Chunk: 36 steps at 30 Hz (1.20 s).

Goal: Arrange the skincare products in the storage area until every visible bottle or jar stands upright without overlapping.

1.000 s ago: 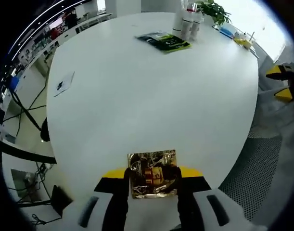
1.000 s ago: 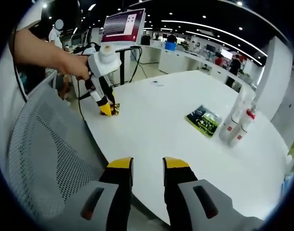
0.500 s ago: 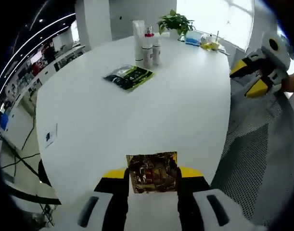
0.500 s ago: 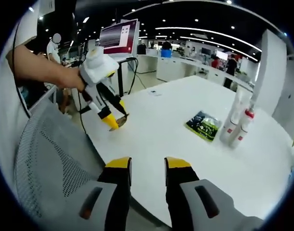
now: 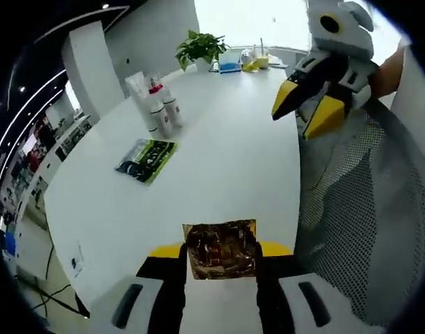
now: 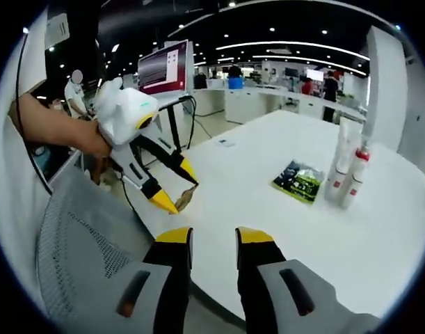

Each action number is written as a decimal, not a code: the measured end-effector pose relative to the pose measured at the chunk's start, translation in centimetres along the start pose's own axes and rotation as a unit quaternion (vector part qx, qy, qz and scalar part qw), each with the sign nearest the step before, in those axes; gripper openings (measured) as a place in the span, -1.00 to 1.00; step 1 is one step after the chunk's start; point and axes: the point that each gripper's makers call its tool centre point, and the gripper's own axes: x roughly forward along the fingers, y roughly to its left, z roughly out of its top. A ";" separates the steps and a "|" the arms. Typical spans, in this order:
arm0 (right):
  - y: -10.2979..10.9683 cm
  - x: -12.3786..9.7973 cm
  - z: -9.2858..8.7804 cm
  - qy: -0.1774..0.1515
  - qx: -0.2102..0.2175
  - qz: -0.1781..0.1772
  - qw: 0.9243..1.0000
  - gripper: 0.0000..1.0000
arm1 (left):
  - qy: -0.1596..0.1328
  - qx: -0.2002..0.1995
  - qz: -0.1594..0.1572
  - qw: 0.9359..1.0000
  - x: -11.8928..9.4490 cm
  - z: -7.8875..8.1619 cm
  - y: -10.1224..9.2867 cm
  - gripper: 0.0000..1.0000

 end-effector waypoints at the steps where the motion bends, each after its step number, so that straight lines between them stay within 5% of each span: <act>1: 0.3 0.0 0.1 -0.002 0.007 0.007 1.000 -0.56 | -0.004 0.009 -0.004 1.000 0.0 0.4 -0.3 -0.21; 18: 0.2 -0.2 0.6 -0.016 0.048 0.013 0.999 -0.69 | -0.063 0.136 -0.012 0.989 0.0 6.5 -4.6 -0.22; 36: 0.7 -0.4 0.2 -0.001 0.102 0.040 0.994 -0.99 | -0.089 0.205 0.006 0.975 -0.4 9.0 -6.1 -0.24</act>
